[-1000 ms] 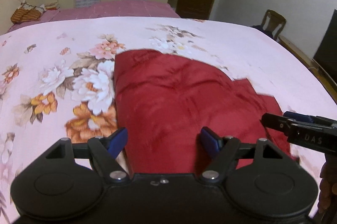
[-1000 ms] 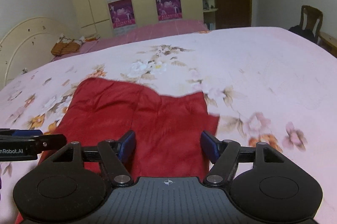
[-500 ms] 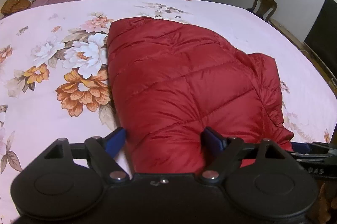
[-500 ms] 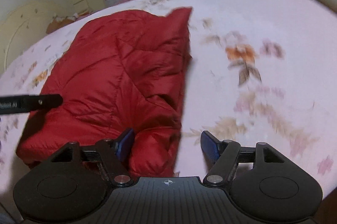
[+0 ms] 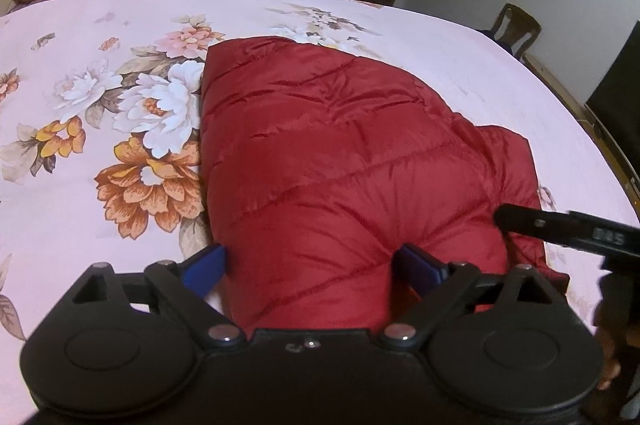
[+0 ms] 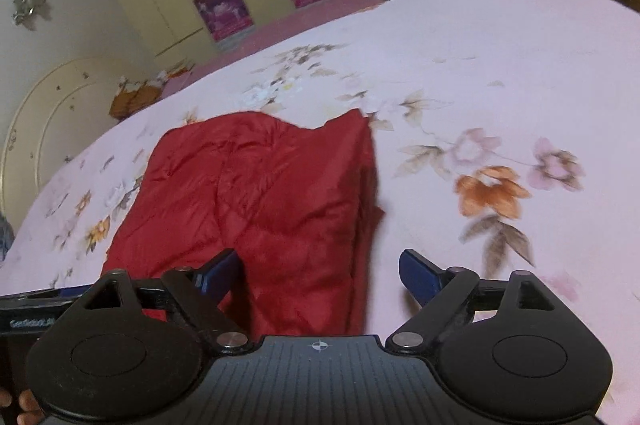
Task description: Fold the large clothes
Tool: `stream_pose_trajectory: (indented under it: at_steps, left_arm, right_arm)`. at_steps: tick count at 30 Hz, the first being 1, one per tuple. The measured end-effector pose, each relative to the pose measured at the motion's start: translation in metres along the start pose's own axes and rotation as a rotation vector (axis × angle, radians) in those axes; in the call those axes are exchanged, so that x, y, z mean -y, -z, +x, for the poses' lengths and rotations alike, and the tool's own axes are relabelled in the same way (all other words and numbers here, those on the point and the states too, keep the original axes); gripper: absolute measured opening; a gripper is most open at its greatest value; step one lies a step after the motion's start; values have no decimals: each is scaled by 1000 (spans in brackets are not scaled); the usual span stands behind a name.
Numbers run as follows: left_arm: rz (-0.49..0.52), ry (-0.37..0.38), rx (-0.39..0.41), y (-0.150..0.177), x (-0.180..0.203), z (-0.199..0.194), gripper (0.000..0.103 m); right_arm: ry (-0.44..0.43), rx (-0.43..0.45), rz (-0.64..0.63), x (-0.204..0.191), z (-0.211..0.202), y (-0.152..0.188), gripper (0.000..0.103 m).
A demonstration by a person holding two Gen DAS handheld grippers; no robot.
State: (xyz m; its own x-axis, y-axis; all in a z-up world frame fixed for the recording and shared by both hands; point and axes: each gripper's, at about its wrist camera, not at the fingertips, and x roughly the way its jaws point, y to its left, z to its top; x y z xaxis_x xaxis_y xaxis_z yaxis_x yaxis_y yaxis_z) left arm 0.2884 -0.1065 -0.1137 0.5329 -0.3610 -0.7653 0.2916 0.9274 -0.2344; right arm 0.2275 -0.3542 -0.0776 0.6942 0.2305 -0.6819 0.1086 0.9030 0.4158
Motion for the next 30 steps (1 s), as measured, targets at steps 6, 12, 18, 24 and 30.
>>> stream_pose_trajectory:
  at_steps: [6, 12, 18, 24, 30]
  left_arm:
    - [-35, 8, -2, -5, -3, 12, 94]
    - [-43, 15, -2, -7, -1, 11, 84]
    - [-39, 13, 12, -16, -2, -5, 66]
    - [-26, -26, 60, -34, -24, -35, 62]
    - [-36, -78, 101, -43, -83, -71, 62]
  right_arm:
    - [-150, -93, 156, 27, 42, -7, 86]
    - [-246, -136, 213, 34, 45, -8, 52]
    - [-282, -127, 204, 24, 29, -16, 33]
    - [-329, -110, 194, -11, 27, -24, 32]
    - [-383, -122, 181, -77, 47, -27, 32]
